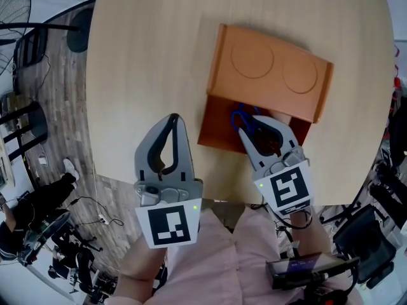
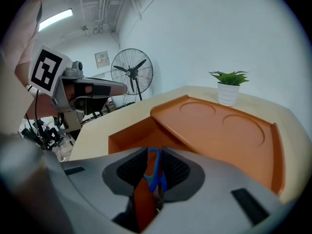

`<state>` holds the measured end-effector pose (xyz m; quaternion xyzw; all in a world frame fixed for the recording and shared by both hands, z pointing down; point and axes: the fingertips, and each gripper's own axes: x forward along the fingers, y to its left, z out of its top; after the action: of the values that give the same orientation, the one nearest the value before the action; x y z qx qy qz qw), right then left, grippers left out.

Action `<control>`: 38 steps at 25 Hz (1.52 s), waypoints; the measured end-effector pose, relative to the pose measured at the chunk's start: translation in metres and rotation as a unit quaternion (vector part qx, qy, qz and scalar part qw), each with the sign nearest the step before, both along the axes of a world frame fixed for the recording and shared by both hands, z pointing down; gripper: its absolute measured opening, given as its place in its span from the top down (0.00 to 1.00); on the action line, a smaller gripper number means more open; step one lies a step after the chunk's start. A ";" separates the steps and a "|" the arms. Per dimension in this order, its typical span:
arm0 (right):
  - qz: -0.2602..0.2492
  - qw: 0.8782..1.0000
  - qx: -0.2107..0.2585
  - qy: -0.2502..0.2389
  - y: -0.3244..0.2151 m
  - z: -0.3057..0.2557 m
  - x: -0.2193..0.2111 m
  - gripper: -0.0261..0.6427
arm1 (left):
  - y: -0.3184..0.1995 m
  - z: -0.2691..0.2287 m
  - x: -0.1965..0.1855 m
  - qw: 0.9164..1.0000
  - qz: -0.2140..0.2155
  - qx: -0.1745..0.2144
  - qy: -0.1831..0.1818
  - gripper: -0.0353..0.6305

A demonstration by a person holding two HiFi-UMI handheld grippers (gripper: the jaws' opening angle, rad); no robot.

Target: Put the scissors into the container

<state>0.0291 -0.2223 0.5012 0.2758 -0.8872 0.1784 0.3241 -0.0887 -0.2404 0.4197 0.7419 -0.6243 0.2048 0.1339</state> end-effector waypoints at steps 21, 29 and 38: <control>0.068 0.988 0.122 -0.062 0.013 -0.105 -0.006 0.86 | 0.020 -0.096 0.016 0.992 0.053 0.112 0.010 0.94; 0.144 0.953 0.245 -0.099 0.023 -0.193 0.001 0.91 | 0.042 -0.163 0.026 0.976 0.089 0.196 0.025 0.94; 0.200 0.915 0.335 -0.100 0.035 -0.265 0.017 0.96 | 0.054 -0.228 0.028 0.956 0.113 0.268 0.039 0.94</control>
<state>0.0460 -0.1876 0.2362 0.5204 -0.8492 -0.0419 0.0793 -0.0610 -0.1862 0.1921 0.8239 -0.5623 0.0149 -0.0692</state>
